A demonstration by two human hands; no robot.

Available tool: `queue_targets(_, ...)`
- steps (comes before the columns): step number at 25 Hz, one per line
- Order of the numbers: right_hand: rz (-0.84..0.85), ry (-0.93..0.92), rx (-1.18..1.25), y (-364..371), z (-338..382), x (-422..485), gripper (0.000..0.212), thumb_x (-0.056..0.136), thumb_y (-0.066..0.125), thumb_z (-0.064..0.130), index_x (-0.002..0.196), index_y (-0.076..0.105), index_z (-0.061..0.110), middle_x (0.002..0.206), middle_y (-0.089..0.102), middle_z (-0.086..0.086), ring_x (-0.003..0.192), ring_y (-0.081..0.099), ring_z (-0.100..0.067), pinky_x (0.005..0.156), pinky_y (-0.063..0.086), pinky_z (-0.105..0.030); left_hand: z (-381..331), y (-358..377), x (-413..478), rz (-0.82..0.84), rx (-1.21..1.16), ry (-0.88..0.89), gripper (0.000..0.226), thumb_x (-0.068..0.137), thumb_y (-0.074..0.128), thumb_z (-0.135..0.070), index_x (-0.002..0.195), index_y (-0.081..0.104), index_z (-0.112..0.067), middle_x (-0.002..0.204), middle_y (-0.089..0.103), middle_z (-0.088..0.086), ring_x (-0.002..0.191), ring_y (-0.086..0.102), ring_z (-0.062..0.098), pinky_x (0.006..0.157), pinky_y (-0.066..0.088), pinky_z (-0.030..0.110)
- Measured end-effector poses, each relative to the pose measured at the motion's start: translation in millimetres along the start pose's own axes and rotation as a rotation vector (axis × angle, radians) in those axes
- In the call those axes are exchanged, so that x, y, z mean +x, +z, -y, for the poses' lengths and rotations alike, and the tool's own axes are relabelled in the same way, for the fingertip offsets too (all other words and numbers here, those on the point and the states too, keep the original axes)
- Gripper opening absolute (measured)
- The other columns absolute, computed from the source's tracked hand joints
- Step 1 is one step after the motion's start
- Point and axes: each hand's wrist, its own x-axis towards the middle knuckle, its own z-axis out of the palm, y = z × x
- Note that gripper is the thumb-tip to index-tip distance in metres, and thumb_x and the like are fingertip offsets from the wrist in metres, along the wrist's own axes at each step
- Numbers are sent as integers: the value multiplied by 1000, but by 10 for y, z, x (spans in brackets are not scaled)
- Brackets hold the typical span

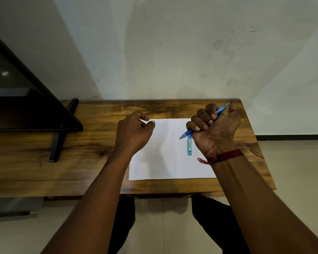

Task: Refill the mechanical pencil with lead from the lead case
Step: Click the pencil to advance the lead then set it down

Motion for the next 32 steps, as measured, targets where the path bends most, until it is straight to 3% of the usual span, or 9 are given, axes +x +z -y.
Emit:
queue_targets(2,14,12,-25,5,10,-6,62,86,29,64,47,32,16,39,23,4,35,18,-10,43,18,-22,1,0,1,-5,-3,-2,16,79,67,-35,90,67,-23,63,59,-16,67,55,-2,55,38,20)
queue_targets(7,20,7,-36,-3,25,13,47,89,24,41,49,32,16,40,24,4,35,19,-10,41,20,-20,5,1,-2,-2,-3,1,16,79,67,-36,89,67,-24,63,60,-15,67,55,-2,55,38,21)
queue_targets(11,55,26,-34,-2,20,-13,62,87,27,64,48,31,16,39,23,4,36,17,-10,43,18,-22,2,-5,1,-6,5,1,15,79,67,-36,88,66,-25,63,60,-16,66,54,-2,55,37,19)
queue_targets(13,58,30,-37,10,29,-11,63,85,32,66,47,31,16,38,23,4,34,18,-10,43,18,-21,4,-6,4,-5,2,-3,15,79,67,-36,88,66,-24,64,60,-16,66,54,-2,55,37,19)
queue_targets(18,29,13,-21,-3,38,14,47,88,25,39,48,32,17,39,24,4,34,18,-10,41,20,-20,3,6,8,4,-2,-5,14,79,67,-36,87,66,-25,63,60,-15,67,55,-2,54,36,19)
queue_targets(25,57,36,-27,6,42,3,64,86,31,65,45,32,16,37,23,4,33,19,-10,43,18,-20,5,4,12,4,-16,-16,15,78,67,-36,87,67,-24,61,60,-15,67,55,-1,54,38,20)
queue_targets(30,23,22,-21,3,36,18,51,89,26,44,47,32,17,38,24,5,34,18,-10,41,20,-19,7,4,13,0,1,-2,15,78,67,-36,88,67,-24,63,60,-15,67,54,-2,54,35,18)
queue_targets(32,33,27,0,-2,30,12,54,91,23,47,47,32,17,39,24,5,34,18,-10,41,20,-19,7,1,9,-3,-2,-5,15,78,67,-36,88,67,-24,63,60,-15,67,54,-2,54,35,18)
